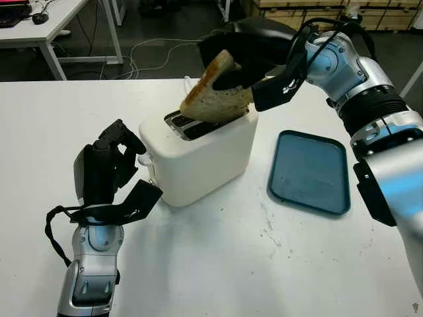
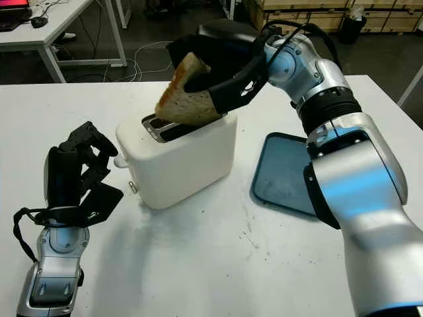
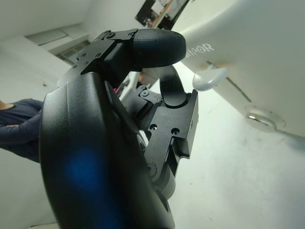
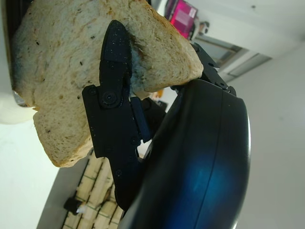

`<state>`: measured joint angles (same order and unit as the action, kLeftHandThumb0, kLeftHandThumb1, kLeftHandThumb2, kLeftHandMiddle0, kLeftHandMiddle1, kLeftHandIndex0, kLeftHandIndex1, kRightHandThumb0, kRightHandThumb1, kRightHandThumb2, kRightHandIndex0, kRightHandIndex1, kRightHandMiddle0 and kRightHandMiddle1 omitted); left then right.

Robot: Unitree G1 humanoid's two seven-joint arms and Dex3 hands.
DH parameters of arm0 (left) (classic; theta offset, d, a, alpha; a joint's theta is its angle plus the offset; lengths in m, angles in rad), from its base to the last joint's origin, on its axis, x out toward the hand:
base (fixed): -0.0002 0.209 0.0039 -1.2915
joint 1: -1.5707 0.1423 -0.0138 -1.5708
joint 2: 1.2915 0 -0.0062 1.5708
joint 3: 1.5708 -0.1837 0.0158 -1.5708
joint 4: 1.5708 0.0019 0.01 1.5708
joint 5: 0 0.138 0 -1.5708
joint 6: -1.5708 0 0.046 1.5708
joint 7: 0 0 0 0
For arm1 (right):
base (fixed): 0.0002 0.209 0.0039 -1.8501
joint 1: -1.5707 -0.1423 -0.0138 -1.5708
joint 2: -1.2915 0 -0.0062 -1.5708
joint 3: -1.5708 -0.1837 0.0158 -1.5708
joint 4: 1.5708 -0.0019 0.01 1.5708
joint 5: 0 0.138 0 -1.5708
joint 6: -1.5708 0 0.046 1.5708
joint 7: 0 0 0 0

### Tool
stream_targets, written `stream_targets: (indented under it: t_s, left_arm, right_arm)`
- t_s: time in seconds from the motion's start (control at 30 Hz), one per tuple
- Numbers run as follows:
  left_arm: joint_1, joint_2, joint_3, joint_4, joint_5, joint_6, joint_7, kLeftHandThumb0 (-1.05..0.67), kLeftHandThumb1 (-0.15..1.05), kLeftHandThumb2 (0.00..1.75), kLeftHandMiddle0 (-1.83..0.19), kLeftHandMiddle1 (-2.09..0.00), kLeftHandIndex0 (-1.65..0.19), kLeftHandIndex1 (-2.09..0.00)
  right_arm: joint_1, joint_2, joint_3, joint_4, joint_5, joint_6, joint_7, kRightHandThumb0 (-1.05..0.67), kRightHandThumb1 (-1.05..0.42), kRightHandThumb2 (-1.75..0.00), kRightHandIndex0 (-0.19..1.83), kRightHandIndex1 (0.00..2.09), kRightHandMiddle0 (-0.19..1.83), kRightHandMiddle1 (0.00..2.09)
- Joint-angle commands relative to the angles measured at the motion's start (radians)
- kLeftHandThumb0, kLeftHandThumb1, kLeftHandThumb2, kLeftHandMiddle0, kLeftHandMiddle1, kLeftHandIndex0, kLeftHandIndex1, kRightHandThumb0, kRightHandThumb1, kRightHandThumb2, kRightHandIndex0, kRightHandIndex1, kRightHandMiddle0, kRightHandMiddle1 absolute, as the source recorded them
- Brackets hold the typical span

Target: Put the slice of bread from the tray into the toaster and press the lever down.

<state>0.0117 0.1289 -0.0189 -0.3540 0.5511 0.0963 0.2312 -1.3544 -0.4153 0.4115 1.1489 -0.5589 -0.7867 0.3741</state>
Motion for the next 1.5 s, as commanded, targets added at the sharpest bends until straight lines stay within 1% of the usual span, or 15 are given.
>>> stream_targets:
  t_s: [0.0,0.17,0.33,0.53,0.77,1.03,1.17,1.2,1.23,1.27,1.3,1.33,1.37,1.4,1.47]
  left_arm:
    - [-0.002,-0.005,-0.006,0.002,0.016,-0.003,0.011,0.02,0.86,0.54,-0.99,-1.75,-0.69,-1.75]
    - [-0.003,-0.015,-0.006,0.004,-0.004,-0.009,0.009,0.03,0.87,0.55,-0.99,-1.75,-0.69,-1.75]
    - [0.002,-0.017,-0.014,-0.004,0.016,0.008,0.006,0.0,0.87,0.55,-0.98,-1.75,-0.67,-1.75]
    - [0.004,-0.023,-0.013,0.001,0.0,-0.009,0.014,0.02,0.88,0.54,-0.98,-1.75,-0.67,-1.75]
    - [0.008,-0.023,-0.014,-0.006,0.019,0.004,0.016,0.0,0.88,0.52,-0.97,-1.75,-0.66,-1.75]
    - [0.009,-0.03,-0.016,-0.007,0.019,0.002,0.011,0.02,0.89,0.5,-0.97,-1.75,-0.65,-1.75]
    - [0.009,-0.03,-0.017,0.002,0.015,-0.012,0.016,0.02,0.89,0.5,-0.98,-1.75,-0.66,-1.75]
    - [0.011,-0.03,-0.017,0.0,0.015,-0.01,0.014,0.01,0.89,0.5,-0.98,-1.75,-0.66,-1.75]
    - [0.012,-0.03,-0.018,-0.002,0.018,-0.007,0.013,0.01,0.9,0.5,-0.98,-1.75,-0.66,-1.75]
    - [0.013,-0.031,-0.018,-0.004,0.02,-0.003,0.014,0.01,0.9,0.5,-0.98,-1.75,-0.66,-1.75]
    - [0.013,-0.032,-0.019,-0.005,0.023,-0.001,0.014,0.01,0.9,0.49,-0.97,-1.75,-0.66,-1.75]
    - [0.013,-0.033,-0.019,-0.004,0.023,-0.001,0.016,0.01,0.9,0.49,-0.97,-1.75,-0.66,-1.75]
    - [0.013,-0.034,-0.019,-0.003,0.02,-0.004,0.016,0.01,0.9,0.49,-0.98,-1.75,-0.66,-1.75]
    - [0.012,-0.034,-0.019,-0.003,0.019,-0.006,0.016,0.02,0.91,0.49,-0.98,-1.75,-0.66,-1.75]
    - [0.011,-0.035,-0.02,-0.004,0.016,-0.008,0.015,0.02,0.91,0.49,-0.98,-1.75,-0.66,-1.75]
  right_arm:
    - [-0.004,-0.015,0.014,0.0,-0.014,-0.015,-0.003,-0.49,-0.92,-0.44,1.13,1.75,0.86,1.75]
    - [-0.013,-0.021,0.049,-0.008,-0.046,-0.03,0.002,-0.51,-0.92,-0.43,1.13,1.75,0.86,1.75]
    - [-0.021,-0.023,0.071,-0.026,-0.053,-0.05,0.028,-0.52,-0.92,-0.43,1.13,1.75,0.85,1.75]
    - [-0.023,-0.016,0.08,-0.05,-0.048,-0.059,0.067,-0.52,-0.92,-0.43,1.12,1.75,0.84,1.75]
    - [-0.033,-0.011,0.084,-0.08,-0.044,-0.063,0.114,-0.53,-0.92,-0.45,1.12,1.75,0.84,1.75]
    - [-0.032,0.005,0.101,-0.083,-0.065,-0.063,0.115,-0.53,-0.92,-0.44,1.15,1.75,0.87,1.75]
    - [-0.02,0.021,0.11,-0.074,-0.074,-0.055,0.081,-0.63,-0.92,-0.41,1.11,1.75,0.78,1.73]
    - [-0.019,0.022,0.115,-0.073,-0.077,-0.049,0.087,-0.7,-0.92,-0.4,1.03,1.75,0.74,1.69]
    - [-0.021,0.021,0.123,-0.075,-0.084,-0.045,0.097,-0.79,-0.92,-0.4,0.79,1.5,0.67,1.41]
    - [-0.022,0.018,0.13,-0.078,-0.089,-0.043,0.109,-0.84,-0.92,-0.41,0.68,1.32,0.67,1.13]
    - [-0.022,0.015,0.134,-0.08,-0.092,-0.045,0.118,-0.89,-0.92,-0.4,0.53,1.0,0.65,0.73]
    - [-0.022,0.011,0.139,-0.083,-0.098,-0.052,0.12,-0.9,-0.92,-0.4,0.46,0.85,0.64,0.5]
    - [-0.021,0.007,0.142,-0.087,-0.103,-0.059,0.118,-0.91,-0.92,-0.4,0.35,0.83,0.61,0.34]
    - [-0.02,0.004,0.145,-0.09,-0.107,-0.064,0.113,-0.91,-0.92,-0.4,0.26,0.89,0.6,0.23]
    - [-0.018,-0.002,0.15,-0.098,-0.117,-0.062,0.101,-0.91,-0.92,-0.42,0.09,1.01,0.55,0.11]
